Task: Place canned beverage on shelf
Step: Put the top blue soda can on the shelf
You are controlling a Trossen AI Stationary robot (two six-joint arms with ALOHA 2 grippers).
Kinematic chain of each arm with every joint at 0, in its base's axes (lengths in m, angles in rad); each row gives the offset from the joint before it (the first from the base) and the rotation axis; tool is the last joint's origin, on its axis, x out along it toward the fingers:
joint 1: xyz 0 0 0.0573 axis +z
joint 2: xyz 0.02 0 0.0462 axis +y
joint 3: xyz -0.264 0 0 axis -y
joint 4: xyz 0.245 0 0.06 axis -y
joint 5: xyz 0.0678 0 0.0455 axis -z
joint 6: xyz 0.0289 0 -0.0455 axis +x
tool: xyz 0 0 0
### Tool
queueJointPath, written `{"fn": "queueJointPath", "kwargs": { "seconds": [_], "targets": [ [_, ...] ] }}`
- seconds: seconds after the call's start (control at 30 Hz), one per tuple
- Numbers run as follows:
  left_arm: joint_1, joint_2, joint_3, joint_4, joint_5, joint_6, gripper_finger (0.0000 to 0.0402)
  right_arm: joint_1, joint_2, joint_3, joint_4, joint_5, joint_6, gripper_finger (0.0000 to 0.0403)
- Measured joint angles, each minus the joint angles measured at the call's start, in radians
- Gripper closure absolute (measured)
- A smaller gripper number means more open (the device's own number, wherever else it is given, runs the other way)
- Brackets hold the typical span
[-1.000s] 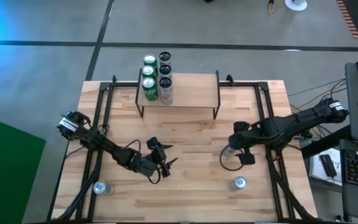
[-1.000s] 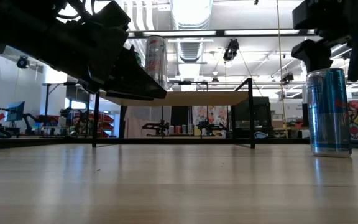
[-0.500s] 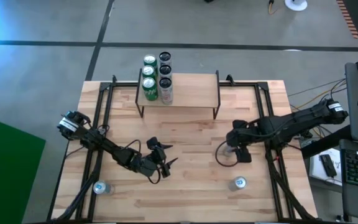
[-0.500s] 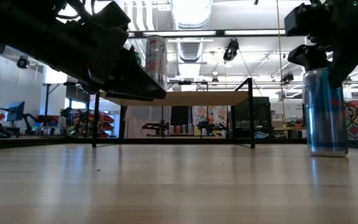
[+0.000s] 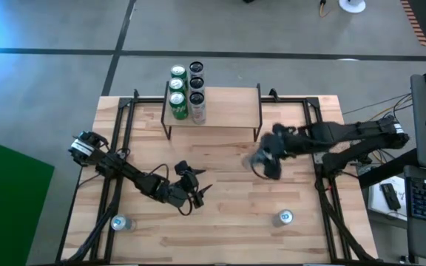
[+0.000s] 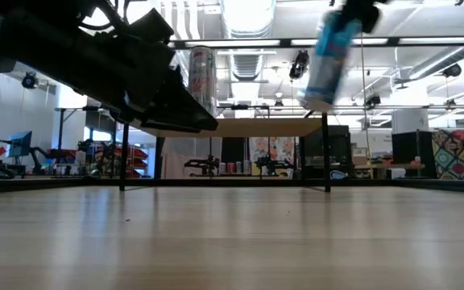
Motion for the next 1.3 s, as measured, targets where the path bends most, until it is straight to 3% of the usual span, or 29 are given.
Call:
{"fn": "queueJointPath", "kwargs": {
  "seconds": [0.13,0.4,0.53,0.73,0.9,1.3],
  "targets": [
    [0.013,0.0,0.0,0.0,0.0,-0.014,0.012,-0.103,0.135,0.21,-0.067,0.05,-0.06,0.0173],
    [0.008,0.0,0.0,0.0,0.0,-0.019,0.012,-0.369,0.43,0.651,-0.159,-0.071,-0.257,0.0171],
    [0.001,0.0,0.0,-0.008,0.001,-0.019,0.012,-0.49,0.574,0.847,-0.262,-0.082,-0.31,0.0171],
    [0.0,0.0,0.0,-0.038,0.001,-0.019,0.012,-0.592,0.758,1.063,-0.348,-0.111,-0.368,0.017],
    [0.01,0.0,0.0,-0.045,0.001,-0.014,0.012,-0.643,0.796,1.059,-0.284,-0.162,-0.435,0.017],
    [0.069,-0.001,0.0,-0.059,0.002,0.016,0.012,-0.689,0.796,1.075,-0.328,-0.205,-0.49,0.017]
  ]
}}
